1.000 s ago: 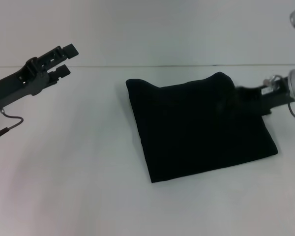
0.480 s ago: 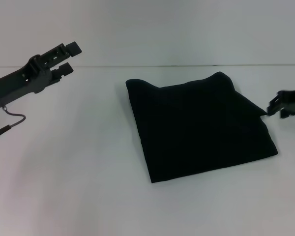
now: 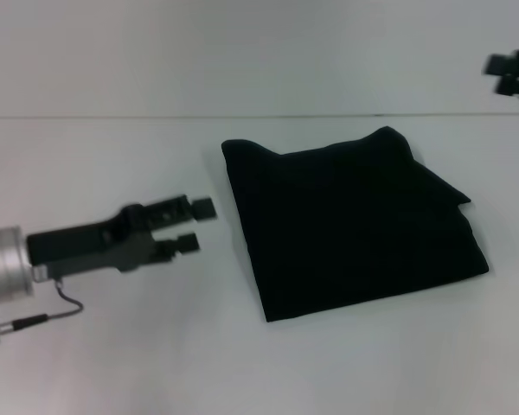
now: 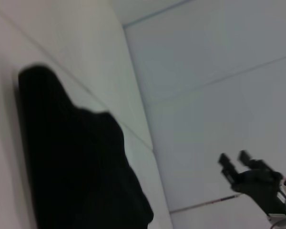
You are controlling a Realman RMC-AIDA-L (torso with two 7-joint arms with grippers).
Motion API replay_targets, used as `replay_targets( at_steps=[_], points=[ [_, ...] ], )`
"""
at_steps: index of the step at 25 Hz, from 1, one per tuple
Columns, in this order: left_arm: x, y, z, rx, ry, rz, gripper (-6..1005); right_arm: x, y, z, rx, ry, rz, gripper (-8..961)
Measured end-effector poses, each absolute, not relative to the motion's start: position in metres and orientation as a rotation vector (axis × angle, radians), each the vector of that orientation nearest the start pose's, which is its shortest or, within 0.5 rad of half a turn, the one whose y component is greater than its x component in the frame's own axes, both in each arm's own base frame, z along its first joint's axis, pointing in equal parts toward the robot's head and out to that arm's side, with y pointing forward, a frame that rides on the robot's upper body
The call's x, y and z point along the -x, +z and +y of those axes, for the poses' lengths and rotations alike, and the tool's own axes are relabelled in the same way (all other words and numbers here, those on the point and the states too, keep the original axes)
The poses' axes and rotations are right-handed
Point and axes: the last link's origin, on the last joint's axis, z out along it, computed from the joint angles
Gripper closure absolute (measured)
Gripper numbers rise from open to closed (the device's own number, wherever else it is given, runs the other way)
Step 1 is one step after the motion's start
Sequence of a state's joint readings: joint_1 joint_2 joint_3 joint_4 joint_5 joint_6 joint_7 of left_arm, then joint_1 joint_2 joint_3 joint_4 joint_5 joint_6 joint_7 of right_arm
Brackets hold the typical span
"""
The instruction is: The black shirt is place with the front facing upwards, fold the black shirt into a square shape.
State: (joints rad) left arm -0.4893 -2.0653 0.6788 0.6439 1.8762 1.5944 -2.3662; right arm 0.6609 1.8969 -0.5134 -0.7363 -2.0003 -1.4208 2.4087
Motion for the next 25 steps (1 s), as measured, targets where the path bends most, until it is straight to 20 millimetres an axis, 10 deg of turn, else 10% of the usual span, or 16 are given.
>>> replay_targets(
  at_steps=[4, 11, 25],
  points=[
    [0.260, -0.006, 0.322, 2.169, -0.997, -2.146, 79, -0.285, 0.144, 0.377, 2.003, 1.183, 1.550, 521],
    [0.265, -0.037, 0.324, 1.936, -0.939, -2.378, 79, -0.323, 0.147, 0.328, 1.859, 1.384, 1.462, 166],
    [0.265, -0.070, 0.318, 1.813, -0.763, -2.556, 80, -0.320, 0.131, 0.330, 1.854, 1.415, 1.444, 122]
  ],
)
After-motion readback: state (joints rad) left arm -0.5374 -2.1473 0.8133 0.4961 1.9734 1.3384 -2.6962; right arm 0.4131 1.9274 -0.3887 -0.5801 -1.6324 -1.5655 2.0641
